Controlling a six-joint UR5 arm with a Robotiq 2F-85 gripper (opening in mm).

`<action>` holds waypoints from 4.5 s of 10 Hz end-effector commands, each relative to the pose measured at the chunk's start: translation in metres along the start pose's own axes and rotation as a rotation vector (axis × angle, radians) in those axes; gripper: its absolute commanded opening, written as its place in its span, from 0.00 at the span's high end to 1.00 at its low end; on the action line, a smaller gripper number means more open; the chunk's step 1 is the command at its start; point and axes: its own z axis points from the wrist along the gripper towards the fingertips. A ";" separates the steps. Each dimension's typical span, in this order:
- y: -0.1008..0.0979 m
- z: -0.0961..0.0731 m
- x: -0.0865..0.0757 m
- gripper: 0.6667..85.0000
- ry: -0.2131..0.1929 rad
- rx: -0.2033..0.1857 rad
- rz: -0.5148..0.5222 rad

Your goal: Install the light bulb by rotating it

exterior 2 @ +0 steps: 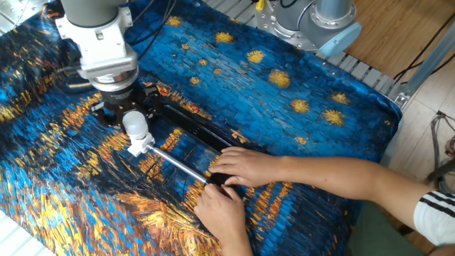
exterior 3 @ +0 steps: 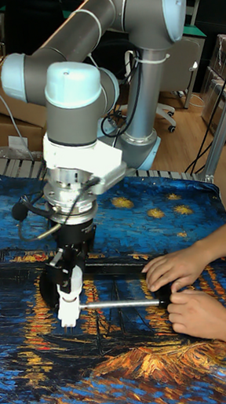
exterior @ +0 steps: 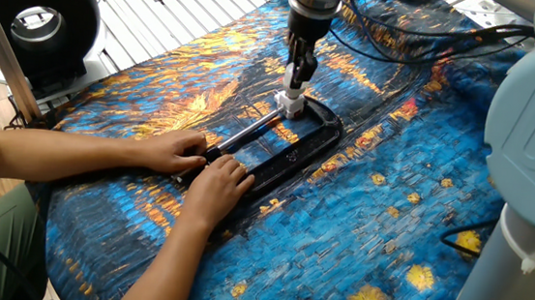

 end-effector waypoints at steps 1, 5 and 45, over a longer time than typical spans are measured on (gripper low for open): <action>-0.007 0.003 -0.005 0.64 -0.038 0.014 0.213; -0.005 0.002 -0.009 0.65 -0.062 0.001 0.307; 0.031 -0.005 0.009 0.24 0.064 -0.071 -0.522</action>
